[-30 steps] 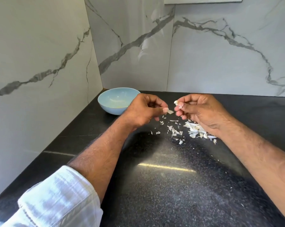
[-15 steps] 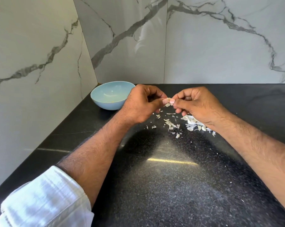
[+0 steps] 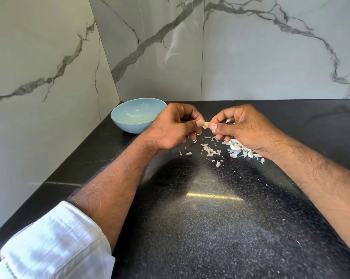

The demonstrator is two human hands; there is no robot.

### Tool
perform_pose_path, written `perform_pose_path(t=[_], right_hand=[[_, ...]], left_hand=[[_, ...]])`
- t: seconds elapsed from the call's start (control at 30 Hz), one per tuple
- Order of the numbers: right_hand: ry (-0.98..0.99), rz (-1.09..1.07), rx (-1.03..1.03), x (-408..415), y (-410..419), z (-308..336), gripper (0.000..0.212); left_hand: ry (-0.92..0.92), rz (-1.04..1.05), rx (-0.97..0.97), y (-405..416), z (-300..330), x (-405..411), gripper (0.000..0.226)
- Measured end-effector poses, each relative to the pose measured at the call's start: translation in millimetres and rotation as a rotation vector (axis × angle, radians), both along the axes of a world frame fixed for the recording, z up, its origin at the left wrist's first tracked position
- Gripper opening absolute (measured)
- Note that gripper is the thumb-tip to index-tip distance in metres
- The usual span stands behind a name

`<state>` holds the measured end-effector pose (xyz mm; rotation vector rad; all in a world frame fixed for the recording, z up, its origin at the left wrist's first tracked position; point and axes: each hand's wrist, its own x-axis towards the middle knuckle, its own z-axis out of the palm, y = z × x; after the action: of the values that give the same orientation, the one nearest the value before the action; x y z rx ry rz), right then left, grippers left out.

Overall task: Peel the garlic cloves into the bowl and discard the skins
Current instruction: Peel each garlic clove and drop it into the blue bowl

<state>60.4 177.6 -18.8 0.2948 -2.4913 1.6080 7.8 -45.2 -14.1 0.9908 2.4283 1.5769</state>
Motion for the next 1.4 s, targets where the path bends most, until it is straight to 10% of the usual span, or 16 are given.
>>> perform_pose_path(t=[0.7,1.4], right_hand=[[0.005,-0.036,0.056,2.3,-1.0,-2.0,0.008],[-0.249,0.044,-0.372,-1.0,1.8,-2.2,0.012]], left_hand=[[0.106,0.023,-0.087,-0.7,-1.7,0.0,0.015],[0.004,-0.04,0.087,4.6,-4.4,1.4,0.008]])
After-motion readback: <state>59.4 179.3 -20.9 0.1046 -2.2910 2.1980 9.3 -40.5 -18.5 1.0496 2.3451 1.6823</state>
